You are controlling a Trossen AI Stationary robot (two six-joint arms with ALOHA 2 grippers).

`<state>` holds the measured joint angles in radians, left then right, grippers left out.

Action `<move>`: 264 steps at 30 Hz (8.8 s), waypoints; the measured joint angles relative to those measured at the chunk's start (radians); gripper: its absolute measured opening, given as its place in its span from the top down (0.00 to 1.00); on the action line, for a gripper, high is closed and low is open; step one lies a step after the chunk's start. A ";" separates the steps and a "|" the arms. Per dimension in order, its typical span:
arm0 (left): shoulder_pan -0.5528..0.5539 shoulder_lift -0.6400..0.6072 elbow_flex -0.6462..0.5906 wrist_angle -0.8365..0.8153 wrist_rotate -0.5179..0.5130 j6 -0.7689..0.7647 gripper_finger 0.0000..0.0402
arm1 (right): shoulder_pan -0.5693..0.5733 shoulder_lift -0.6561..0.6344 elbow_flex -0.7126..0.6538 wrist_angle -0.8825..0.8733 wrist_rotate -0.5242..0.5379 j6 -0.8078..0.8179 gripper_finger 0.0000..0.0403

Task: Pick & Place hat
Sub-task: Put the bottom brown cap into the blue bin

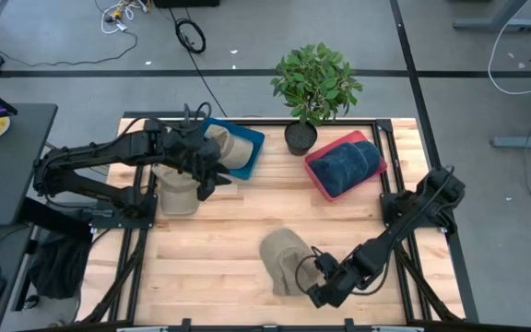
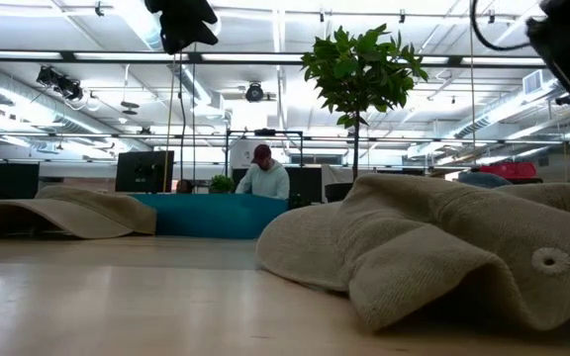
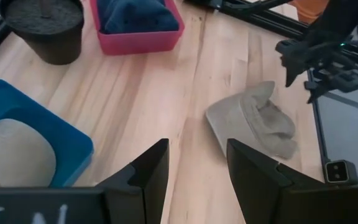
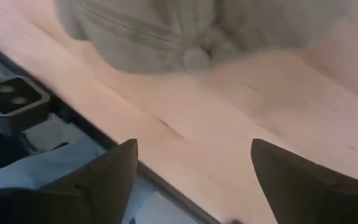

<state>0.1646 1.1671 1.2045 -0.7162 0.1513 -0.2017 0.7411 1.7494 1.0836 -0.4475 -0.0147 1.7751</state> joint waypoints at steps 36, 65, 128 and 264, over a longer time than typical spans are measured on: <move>-0.173 0.000 0.000 0.328 -0.080 -0.417 0.59 | 0.176 0.038 -0.243 0.311 0.665 0.246 0.31; -0.288 0.000 0.000 0.347 -0.211 -0.388 0.59 | 0.026 0.069 -0.254 0.327 0.589 0.111 0.48; -0.451 0.069 0.001 0.548 -0.596 -1.356 0.59 | -0.277 -0.474 -0.277 1.057 1.014 -1.230 1.00; 0.406 0.050 0.001 0.278 0.440 -0.280 0.99 | -0.135 -0.530 -0.276 0.940 0.975 -1.140 0.09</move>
<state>0.5706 1.2167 1.2053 -0.4385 0.5910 -0.4819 0.6059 1.2194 0.8074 0.4923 0.9604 0.6347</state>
